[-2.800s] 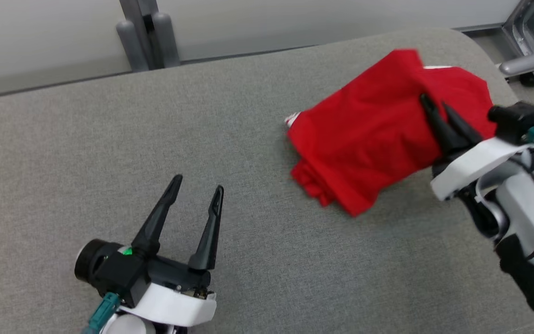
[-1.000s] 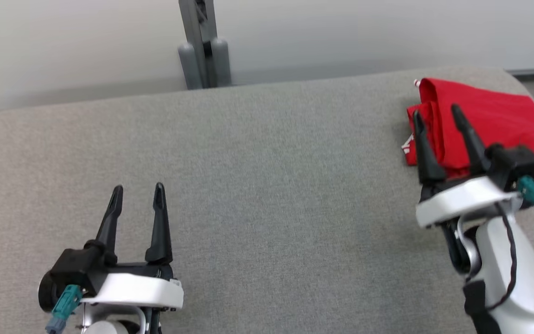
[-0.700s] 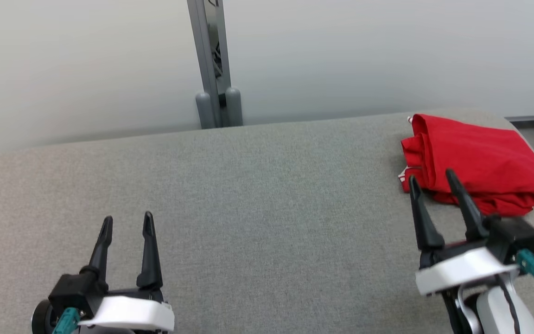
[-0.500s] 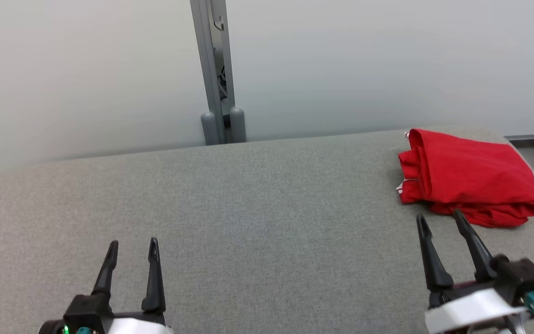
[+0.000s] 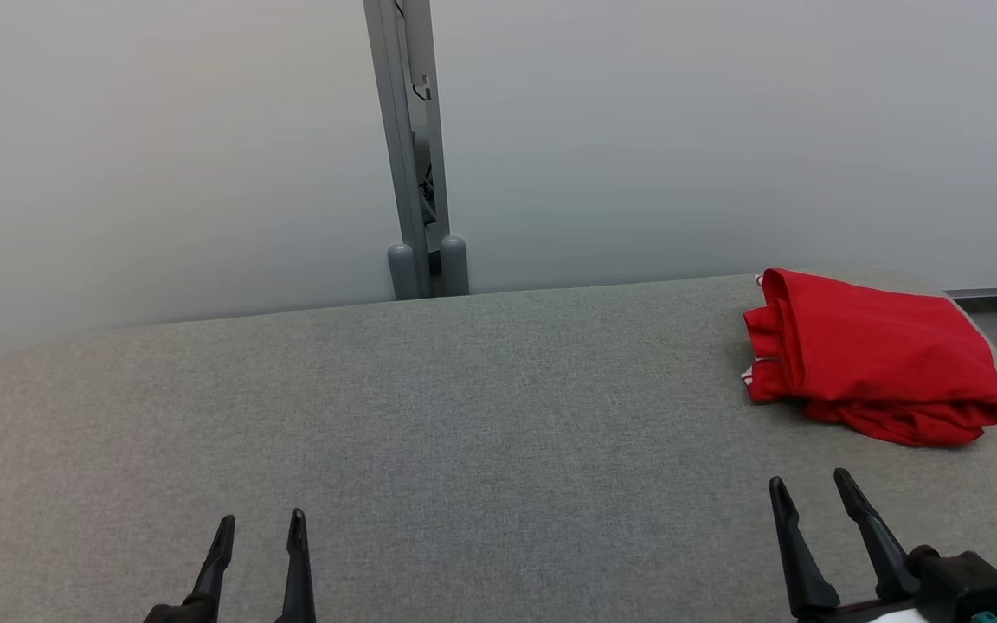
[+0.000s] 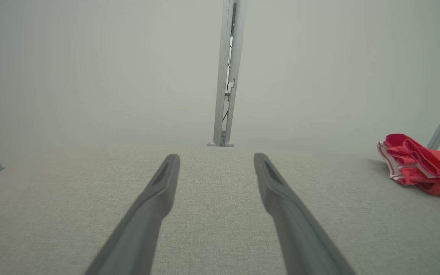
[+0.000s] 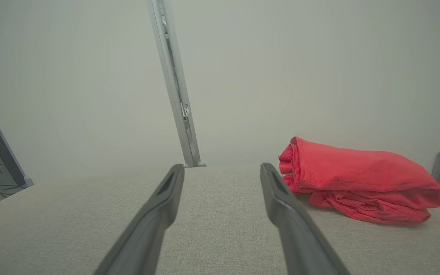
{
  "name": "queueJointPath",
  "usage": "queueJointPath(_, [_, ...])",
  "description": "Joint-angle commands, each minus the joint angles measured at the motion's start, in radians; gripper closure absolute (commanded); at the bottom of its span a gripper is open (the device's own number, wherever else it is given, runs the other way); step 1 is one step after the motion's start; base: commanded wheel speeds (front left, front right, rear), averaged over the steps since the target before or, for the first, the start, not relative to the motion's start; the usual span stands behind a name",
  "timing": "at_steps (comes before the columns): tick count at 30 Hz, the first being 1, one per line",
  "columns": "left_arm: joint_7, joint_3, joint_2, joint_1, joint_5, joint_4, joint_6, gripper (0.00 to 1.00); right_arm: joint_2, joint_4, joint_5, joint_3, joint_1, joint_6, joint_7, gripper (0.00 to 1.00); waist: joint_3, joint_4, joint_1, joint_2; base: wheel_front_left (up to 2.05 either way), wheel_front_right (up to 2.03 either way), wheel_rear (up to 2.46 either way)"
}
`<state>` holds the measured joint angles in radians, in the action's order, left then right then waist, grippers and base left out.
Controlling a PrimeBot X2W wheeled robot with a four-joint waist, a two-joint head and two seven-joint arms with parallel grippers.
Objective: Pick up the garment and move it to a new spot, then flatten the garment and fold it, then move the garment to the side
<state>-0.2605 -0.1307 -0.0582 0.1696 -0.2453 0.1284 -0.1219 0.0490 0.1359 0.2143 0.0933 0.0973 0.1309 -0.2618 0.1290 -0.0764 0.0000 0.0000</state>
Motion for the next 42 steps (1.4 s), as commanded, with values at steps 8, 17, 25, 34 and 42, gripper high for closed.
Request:
queueJointPath(8, [0.001, 0.007, 0.007, 0.002, 0.006, 0.015, 0.016, 1.00, -0.001, 0.017, 0.007, 0.016, 0.002, 0.000, 0.001, 1.00, 0.002, 0.013, 0.0000, 0.0000, 0.00, 0.00, 0.00])
queueJointPath(17, [0.032, 0.020, 0.012, 0.000, -0.114, 0.045, 0.036, 1.00, 0.003, 0.043, 0.137, 0.003, 0.005, 0.000, 0.033, 1.00, -0.004, 0.016, 0.0000, 0.0000, 0.00, 0.00, 0.00])
queueJointPath(25, [0.065, 0.040, 0.011, -0.029, -0.273, 0.044, 0.063, 1.00, 0.015, 0.050, 0.309, -0.015, -0.022, 0.000, 0.072, 1.00, -0.014, 0.021, 0.0000, 0.0000, 0.00, 0.00, 0.00])
queueJointPath(34, [0.095, 0.059, 0.011, -0.055, -0.415, 0.043, 0.086, 1.00, 0.025, 0.055, 0.461, -0.032, -0.044, 0.000, 0.109, 1.00, -0.023, 0.025, 0.0000, 0.0000, 0.00, 0.00, 0.00])
queueJointPath(42, [0.117, 0.072, 0.010, -0.074, -0.516, 0.042, 0.103, 1.00, 0.032, 0.058, 0.570, -0.045, -0.060, 0.000, 0.135, 1.00, -0.031, 0.029, 0.0000, 0.0000, 0.00, 0.00, 0.00])
